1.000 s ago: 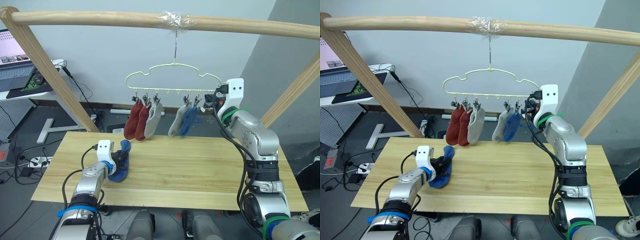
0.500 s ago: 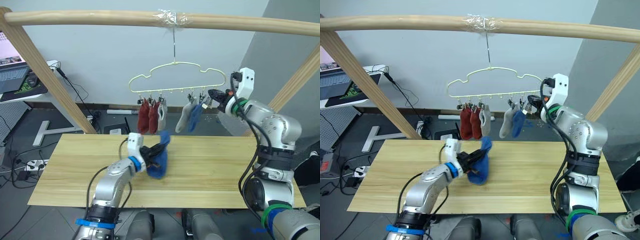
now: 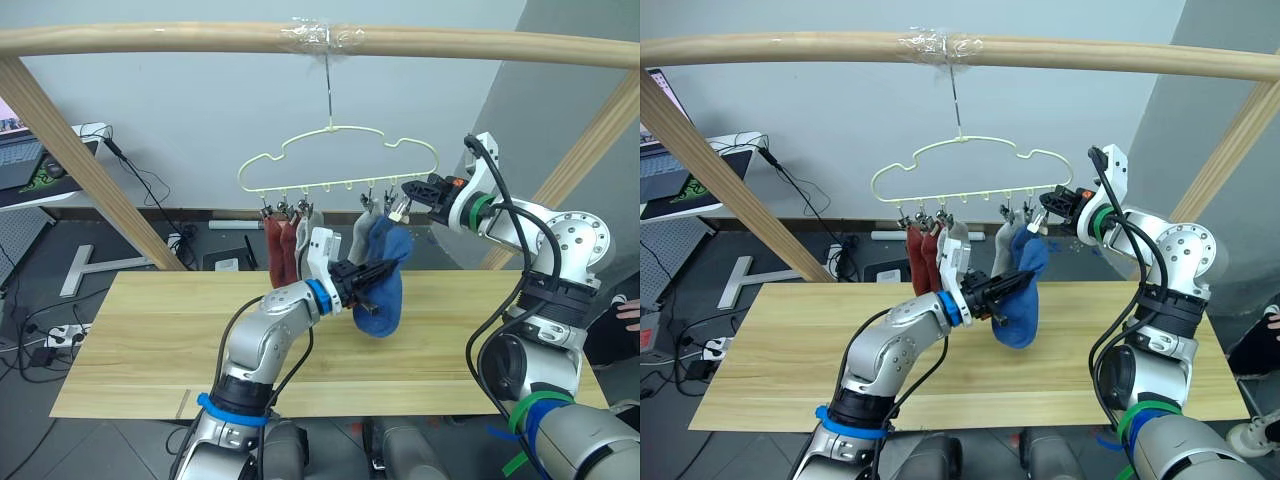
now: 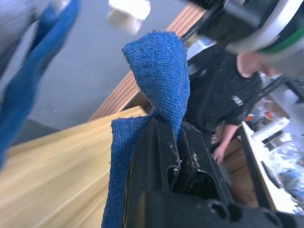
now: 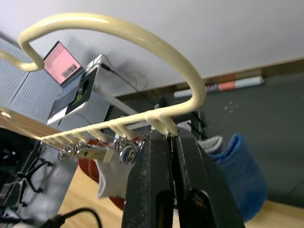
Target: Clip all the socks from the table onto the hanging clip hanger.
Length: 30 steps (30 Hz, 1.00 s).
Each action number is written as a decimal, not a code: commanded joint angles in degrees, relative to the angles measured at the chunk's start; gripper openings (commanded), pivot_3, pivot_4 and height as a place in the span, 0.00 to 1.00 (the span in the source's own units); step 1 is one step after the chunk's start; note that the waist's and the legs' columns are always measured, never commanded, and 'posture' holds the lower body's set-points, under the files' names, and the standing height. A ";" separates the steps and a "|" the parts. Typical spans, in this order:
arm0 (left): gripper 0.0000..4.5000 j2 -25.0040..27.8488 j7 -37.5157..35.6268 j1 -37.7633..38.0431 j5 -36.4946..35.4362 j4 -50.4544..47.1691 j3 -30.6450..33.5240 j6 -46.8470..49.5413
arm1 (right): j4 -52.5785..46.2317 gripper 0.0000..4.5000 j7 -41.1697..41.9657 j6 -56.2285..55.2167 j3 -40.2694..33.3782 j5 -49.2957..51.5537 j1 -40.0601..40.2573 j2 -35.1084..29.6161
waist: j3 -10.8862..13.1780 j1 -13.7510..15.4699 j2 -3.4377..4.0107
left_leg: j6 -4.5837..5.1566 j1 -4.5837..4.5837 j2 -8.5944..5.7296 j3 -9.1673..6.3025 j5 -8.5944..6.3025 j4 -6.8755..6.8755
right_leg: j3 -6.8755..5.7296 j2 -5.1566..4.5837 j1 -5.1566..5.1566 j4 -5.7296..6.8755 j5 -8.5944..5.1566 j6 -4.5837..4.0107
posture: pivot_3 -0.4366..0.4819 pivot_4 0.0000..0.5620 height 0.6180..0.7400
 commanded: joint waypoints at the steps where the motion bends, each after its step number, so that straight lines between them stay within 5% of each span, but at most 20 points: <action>1: 0.01 -0.26 -0.18 -1.18 -0.70 0.36 0.54 -0.71 | -3.22 0.00 -0.20 0.91 -1.12 2.50 -2.07 -0.14 | 0.00 -0.12 0.00 | 0.00 0.00 0.00 0.00 0.00 0.00 | 0.00 0.00 0.00 -0.01 0.00 0.00 | 0.44 0.33 1.00; 22: 0.01 -1.14 -0.65 -6.30 -0.75 5.51 2.74 -3.53 | -5.90 0.00 0.29 4.83 -2.08 4.44 -1.58 0.21 | 0.01 -0.30 0.01 | 0.01 -0.04 0.00 0.01 -0.01 -0.03 | 0.01 0.07 -0.02 -0.13 0.00 0.01 | 0.41 0.29 1.00; 25: 0.00 -1.07 -0.66 -5.98 -0.76 4.95 2.48 -3.49 | -5.94 0.16 0.16 5.00 -2.72 4.85 -1.75 0.67 | 0.01 -0.30 0.00 | 0.01 -0.04 0.00 0.01 -0.01 -0.04 | 0.01 0.07 -0.02 -0.14 0.00 0.01 | 0.41 0.29 1.00; 30: 0.00 -1.19 -0.88 -6.26 -0.90 4.49 2.09 -3.30 | -5.77 0.61 0.10 4.98 -3.60 5.82 -1.85 0.54 | 0.01 -0.29 0.00 | 0.01 -0.04 0.00 0.01 -0.01 -0.04 | 0.01 0.07 -0.02 -0.14 0.00 0.01 | 0.41 0.28 1.00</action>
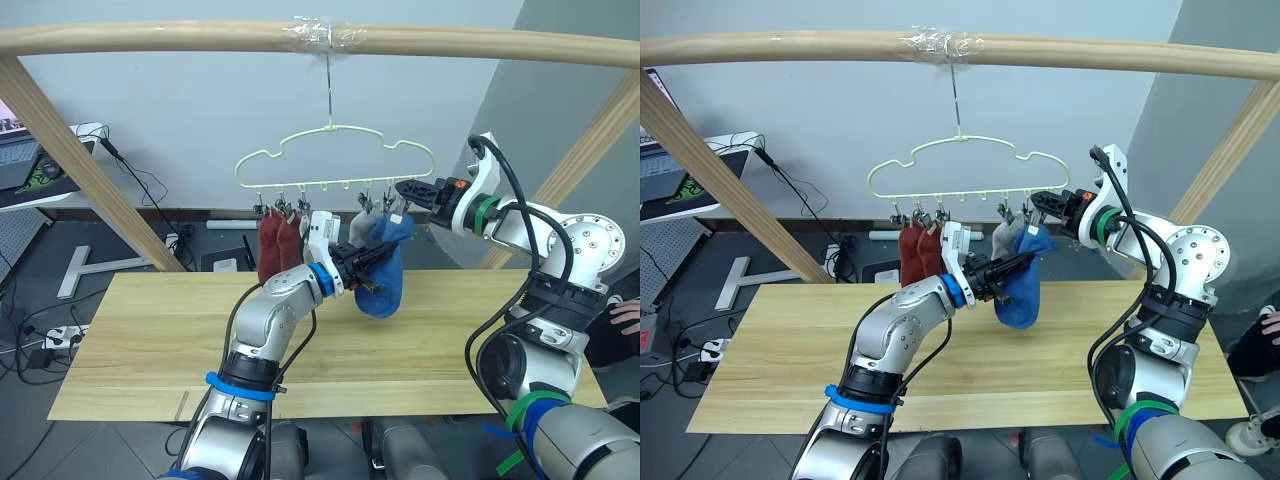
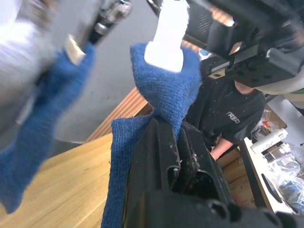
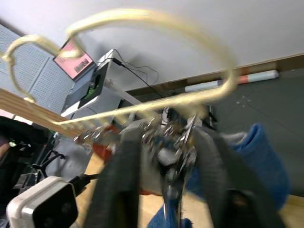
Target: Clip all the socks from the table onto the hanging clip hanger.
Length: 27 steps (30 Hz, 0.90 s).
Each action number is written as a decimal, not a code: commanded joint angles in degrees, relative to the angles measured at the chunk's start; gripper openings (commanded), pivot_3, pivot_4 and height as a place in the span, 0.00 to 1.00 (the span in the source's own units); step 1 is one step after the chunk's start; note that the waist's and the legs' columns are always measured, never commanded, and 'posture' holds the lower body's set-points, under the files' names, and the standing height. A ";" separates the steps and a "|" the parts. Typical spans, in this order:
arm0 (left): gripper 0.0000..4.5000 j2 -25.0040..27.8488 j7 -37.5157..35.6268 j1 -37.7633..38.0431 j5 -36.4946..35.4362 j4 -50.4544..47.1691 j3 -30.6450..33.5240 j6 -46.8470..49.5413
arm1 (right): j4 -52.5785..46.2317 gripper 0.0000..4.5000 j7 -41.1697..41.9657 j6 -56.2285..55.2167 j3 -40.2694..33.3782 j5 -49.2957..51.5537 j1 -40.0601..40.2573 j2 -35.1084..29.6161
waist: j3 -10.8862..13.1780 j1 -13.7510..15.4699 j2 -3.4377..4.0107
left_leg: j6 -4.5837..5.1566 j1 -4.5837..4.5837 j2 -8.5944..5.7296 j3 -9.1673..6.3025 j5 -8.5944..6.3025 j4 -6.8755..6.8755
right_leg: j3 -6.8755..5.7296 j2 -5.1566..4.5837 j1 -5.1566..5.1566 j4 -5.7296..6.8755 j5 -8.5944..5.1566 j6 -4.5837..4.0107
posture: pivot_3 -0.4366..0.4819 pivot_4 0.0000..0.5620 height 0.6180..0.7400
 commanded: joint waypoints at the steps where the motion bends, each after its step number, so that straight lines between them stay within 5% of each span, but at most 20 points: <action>1: 0.00 -0.47 -0.73 -0.95 -0.80 -2.23 -0.34 -0.79 | -2.10 0.67 0.81 -0.02 -1.29 2.21 -1.78 -0.85 | 0.00 0.00 0.00 | 0.00 0.00 0.00 0.00 0.00 0.00 | 0.00 0.00 0.00 0.00 0.00 0.00 | 0.41 0.27 1.00; 5: 0.00 -0.90 -0.73 -1.17 -0.91 -2.16 -0.78 -0.65 | -0.52 0.99 3.30 -1.68 -0.68 2.34 -1.57 -4.75 | 0.00 0.05 0.00 | 0.00 -0.03 0.00 0.00 0.00 0.00 | -0.01 -0.01 0.00 -0.01 0.00 0.00 | 0.41 0.27 1.00; 8: 0.00 -1.07 -0.95 -0.97 -0.84 -1.84 -0.98 -0.89 | -0.18 0.99 5.25 -3.47 0.36 2.31 -1.62 -6.86 | 0.00 0.05 0.00 | 0.00 -0.03 -0.02 0.01 0.00 0.00 | -0.01 -0.01 0.00 -0.05 0.00 0.00 | 0.41 0.27 1.00; 11: 0.16 -1.32 -2.02 -0.60 -1.72 -0.97 -0.73 -0.75 | -0.62 1.00 6.20 -6.26 1.58 1.36 -0.12 -7.85 | -0.01 -0.03 0.00 | 0.00 -0.03 -0.02 0.02 0.00 0.00 | 0.01 0.00 0.00 -0.04 0.00 0.00 | 0.40 0.26 1.00; 22: 0.95 4.19 -3.65 6.08 -2.19 -4.03 0.34 1.55 | -8.95 1.00 11.33 -11.22 7.90 1.48 10.85 -12.85 | -0.02 -0.25 0.00 | 0.00 -0.01 0.01 0.05 0.00 -0.02 | 0.08 0.06 -0.06 0.00 0.00 0.00 | 0.40 0.25 1.00; 27: 0.99 15.76 -3.73 16.45 -3.65 -15.09 6.61 5.13 | -13.57 1.00 17.85 -16.98 12.69 -0.34 19.73 -19.54 | -0.02 -0.49 -0.01 | -0.02 0.04 0.10 0.03 -0.01 -0.11 | 0.07 0.08 -0.03 -0.05 -0.01 0.01 | 0.41 0.26 1.00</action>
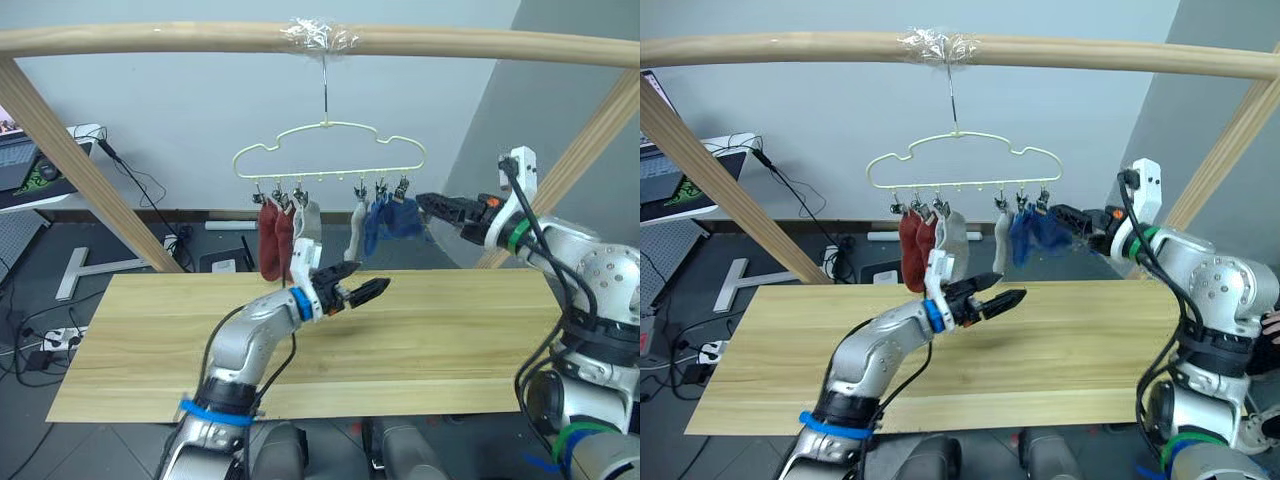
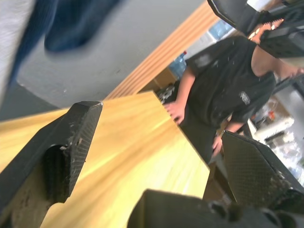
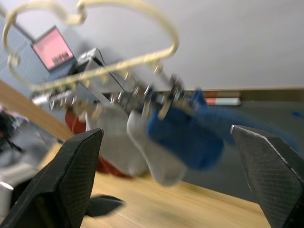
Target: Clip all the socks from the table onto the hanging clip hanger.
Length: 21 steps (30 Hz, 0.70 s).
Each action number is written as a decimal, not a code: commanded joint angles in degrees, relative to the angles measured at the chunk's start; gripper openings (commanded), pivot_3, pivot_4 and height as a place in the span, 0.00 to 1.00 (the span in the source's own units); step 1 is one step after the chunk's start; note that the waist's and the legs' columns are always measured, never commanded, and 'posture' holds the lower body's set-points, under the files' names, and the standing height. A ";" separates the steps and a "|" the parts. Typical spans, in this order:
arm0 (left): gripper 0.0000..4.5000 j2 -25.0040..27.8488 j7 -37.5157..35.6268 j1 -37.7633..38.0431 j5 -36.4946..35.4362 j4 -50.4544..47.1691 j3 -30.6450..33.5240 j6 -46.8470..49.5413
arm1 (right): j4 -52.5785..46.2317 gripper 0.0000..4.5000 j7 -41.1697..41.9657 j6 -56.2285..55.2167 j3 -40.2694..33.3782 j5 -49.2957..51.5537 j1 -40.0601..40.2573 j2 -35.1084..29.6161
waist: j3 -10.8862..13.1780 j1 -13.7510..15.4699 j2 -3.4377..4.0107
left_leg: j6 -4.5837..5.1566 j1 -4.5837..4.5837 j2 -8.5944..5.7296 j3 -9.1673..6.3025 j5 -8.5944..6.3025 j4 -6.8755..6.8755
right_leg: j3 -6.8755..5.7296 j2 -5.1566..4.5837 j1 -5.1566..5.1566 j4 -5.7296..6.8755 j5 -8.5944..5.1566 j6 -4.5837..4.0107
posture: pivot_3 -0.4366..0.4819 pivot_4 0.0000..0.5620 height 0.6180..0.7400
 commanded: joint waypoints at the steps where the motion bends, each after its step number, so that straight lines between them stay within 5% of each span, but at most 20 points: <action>1: 0.99 7.33 -0.02 4.44 -2.08 -7.55 8.16 1.31 | -3.96 1.00 5.10 -5.55 2.42 -1.56 4.19 -4.58 | 0.01 -0.11 0.00 | 0.00 0.02 0.00 0.01 0.00 -0.05 | 0.02 0.00 -0.02 0.01 0.00 0.00 | 0.44 0.26 1.00; 5: 0.99 13.37 -0.19 6.23 -3.56 -8.77 15.34 0.38 | -4.92 1.00 9.99 -12.47 6.16 -4.73 8.08 -9.30 | 0.01 0.15 0.00 | 0.00 0.04 0.01 -0.02 0.01 -0.05 | -0.04 0.00 -0.07 0.07 -0.01 -0.01 | 0.44 0.26 1.00; 12: 0.99 31.11 -7.16 15.68 -0.26 -2.66 32.30 -6.11 | -3.82 1.00 31.82 -46.38 10.47 -17.08 22.67 -19.91 | -0.02 0.58 -0.13 | -0.01 0.13 0.04 0.02 0.00 -0.41 | -0.13 -0.13 -0.03 -0.31 -0.02 -0.04 | 0.52 0.24 1.00; 16: 0.99 32.58 -9.66 19.75 -4.74 -4.98 36.66 -3.21 | -0.66 1.00 36.28 -50.66 8.38 -15.51 24.95 -20.64 | -0.04 1.73 -0.12 | -0.01 0.10 0.10 0.09 0.01 -0.60 | -0.22 -0.51 0.01 -0.54 -0.02 -0.03 | 0.55 0.23 1.00; 21: 0.99 32.10 -6.06 22.36 -0.26 -6.66 35.09 -5.55 | 0.05 1.00 34.55 -45.90 6.90 -11.67 22.02 -19.87 | -0.15 2.49 -0.31 | -0.01 0.11 -0.04 0.01 0.01 -0.51 | -0.19 -0.77 0.10 -0.56 -0.01 -0.01 | 0.56 0.20 1.00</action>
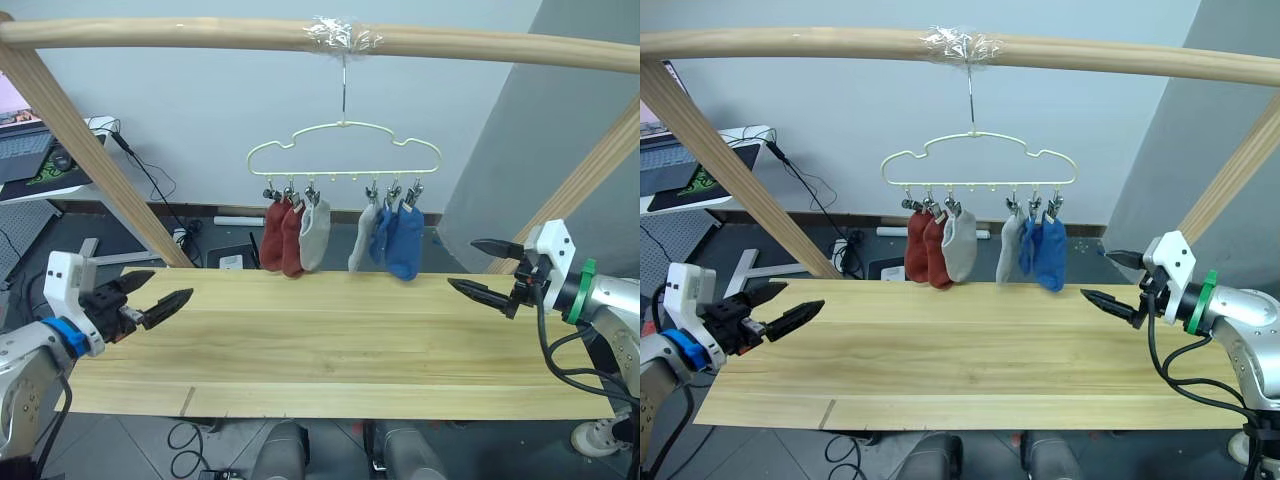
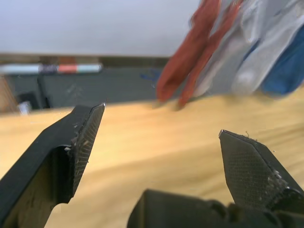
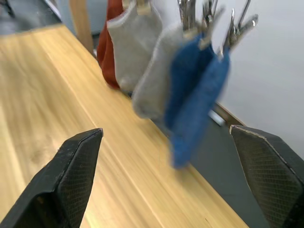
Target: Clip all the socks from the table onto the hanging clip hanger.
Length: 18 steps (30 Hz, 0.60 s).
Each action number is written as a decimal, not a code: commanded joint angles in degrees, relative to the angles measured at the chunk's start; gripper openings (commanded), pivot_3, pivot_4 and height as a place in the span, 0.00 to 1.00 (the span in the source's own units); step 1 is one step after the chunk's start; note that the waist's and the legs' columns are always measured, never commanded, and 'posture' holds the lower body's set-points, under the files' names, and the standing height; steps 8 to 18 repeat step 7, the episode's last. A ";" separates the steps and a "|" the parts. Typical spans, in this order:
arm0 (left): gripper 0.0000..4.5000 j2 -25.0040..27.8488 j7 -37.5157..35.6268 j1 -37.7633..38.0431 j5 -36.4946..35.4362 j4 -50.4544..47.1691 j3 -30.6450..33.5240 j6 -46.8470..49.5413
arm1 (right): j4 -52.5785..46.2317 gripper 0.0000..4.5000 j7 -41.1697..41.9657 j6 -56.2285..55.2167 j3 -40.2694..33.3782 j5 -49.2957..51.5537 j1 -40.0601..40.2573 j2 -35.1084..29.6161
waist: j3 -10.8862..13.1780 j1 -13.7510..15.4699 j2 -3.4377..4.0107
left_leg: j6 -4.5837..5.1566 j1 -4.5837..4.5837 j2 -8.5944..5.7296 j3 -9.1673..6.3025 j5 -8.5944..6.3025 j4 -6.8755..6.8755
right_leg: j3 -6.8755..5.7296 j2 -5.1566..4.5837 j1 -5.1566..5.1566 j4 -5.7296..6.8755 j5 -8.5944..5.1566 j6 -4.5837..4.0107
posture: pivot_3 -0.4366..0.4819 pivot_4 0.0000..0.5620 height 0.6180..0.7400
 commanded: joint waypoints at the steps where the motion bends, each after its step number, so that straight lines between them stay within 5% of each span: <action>1: 0.99 -0.49 0.81 0.06 1.05 -2.66 -0.17 -3.18 | -0.35 1.00 -0.83 0.64 -1.99 1.77 -2.27 0.30 | -0.12 0.18 -0.18 | 0.00 0.00 0.00 0.00 0.01 0.02 | 0.00 0.00 0.02 0.00 0.01 0.01 | 0.56 0.19 1.00; 18: 0.99 -0.14 0.24 -1.29 1.29 -1.28 -1.07 -4.09 | 0.05 1.00 -1.01 0.15 -1.58 0.79 -2.48 0.33 | -0.40 1.30 -0.40 | -0.02 0.01 0.06 -0.03 0.02 -0.01 | -0.06 0.02 0.05 0.04 0.01 -0.01 | 0.56 0.18 1.00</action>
